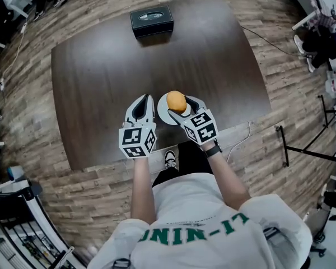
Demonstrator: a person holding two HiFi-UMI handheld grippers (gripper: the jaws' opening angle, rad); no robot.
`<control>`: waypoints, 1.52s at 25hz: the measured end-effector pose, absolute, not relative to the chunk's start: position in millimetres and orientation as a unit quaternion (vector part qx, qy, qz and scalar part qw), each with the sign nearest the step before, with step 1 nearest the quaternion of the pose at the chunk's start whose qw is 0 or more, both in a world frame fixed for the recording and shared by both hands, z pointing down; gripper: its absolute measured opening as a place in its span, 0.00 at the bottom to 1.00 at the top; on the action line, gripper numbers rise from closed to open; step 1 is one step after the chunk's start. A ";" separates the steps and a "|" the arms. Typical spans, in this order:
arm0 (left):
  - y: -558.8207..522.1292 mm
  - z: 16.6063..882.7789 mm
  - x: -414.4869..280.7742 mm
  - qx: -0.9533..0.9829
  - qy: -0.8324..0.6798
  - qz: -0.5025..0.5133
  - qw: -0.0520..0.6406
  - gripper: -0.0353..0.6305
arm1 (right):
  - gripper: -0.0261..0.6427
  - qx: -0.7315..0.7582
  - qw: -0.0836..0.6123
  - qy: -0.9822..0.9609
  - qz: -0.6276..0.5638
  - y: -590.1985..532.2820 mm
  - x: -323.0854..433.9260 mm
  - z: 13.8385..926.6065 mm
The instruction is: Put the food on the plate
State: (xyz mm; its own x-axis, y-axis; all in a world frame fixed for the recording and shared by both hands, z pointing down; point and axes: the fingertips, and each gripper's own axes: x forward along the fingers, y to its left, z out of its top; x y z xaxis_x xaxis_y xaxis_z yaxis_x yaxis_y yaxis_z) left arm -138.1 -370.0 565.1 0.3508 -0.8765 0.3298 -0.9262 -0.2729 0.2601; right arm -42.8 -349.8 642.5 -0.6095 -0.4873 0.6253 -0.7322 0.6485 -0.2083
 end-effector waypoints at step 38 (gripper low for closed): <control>-383.5 622.1 -135.1 0.762 -0.592 0.104 0.242 0.07 | 0.69 0.332 0.334 -0.834 0.288 -359.4 -37.0 746.0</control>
